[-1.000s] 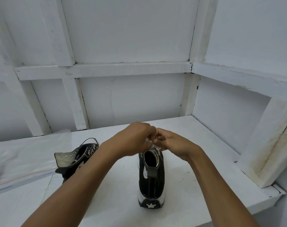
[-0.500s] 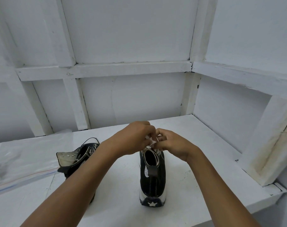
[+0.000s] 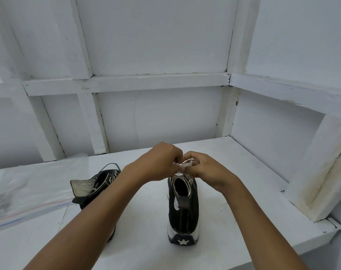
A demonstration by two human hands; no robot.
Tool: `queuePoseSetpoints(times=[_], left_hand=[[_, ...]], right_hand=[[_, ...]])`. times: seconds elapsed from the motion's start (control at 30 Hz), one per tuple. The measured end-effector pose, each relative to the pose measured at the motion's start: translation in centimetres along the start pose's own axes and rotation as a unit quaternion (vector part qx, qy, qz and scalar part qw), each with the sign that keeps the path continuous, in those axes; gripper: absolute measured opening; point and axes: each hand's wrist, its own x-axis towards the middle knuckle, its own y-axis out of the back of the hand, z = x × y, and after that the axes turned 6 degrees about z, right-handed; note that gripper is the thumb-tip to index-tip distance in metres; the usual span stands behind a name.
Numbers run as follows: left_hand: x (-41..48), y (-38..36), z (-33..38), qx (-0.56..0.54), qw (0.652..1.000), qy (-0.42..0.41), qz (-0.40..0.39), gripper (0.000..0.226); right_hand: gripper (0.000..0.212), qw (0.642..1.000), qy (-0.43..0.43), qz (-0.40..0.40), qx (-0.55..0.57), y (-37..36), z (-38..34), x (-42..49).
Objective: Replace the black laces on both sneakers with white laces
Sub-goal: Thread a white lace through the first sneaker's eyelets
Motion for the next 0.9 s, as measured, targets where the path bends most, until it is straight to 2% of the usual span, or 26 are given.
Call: queuePoseSetpoints(times=[0.2, 0.3, 0.4, 0.6, 0.73, 0.9], left_hand=[[-0.1, -0.1, 0.1, 0.034, 0.999, 0.006, -0.001, 0.013], [-0.1, -0.1, 0.4, 0.053, 0.999, -0.011, 0.008, 0.010], [-0.3, -0.4, 0.8, 0.081, 0.995, -0.051, 0.017, 0.011], [-0.6, -1.0, 0.8, 0.093, 0.989, -0.096, 0.061, 0.013], [-1.0, -1.3, 0.0, 0.056, 0.986, -0.118, 0.105, 0.010], [-1.6, -1.7, -1.1, 0.004, 0.983, -0.128, 0.130, 0.013]], right_hand=[[0.018, 0.997, -0.023, -0.003, 0.068, 0.2, 0.6, 0.1], [0.003, 0.995, -0.036, -0.003, 0.090, 0.1, 0.0, 0.2], [0.023, 0.990, -0.067, 0.009, 0.121, 0.2, -0.2, 0.5], [0.028, 0.991, -0.100, -0.009, 0.090, 0.4, -0.2, 0.8], [0.036, 0.989, -0.104, -0.027, 0.099, 0.7, 0.3, 1.1], [0.019, 0.993, -0.108, 0.013, 0.040, 0.4, 0.9, 1.4]])
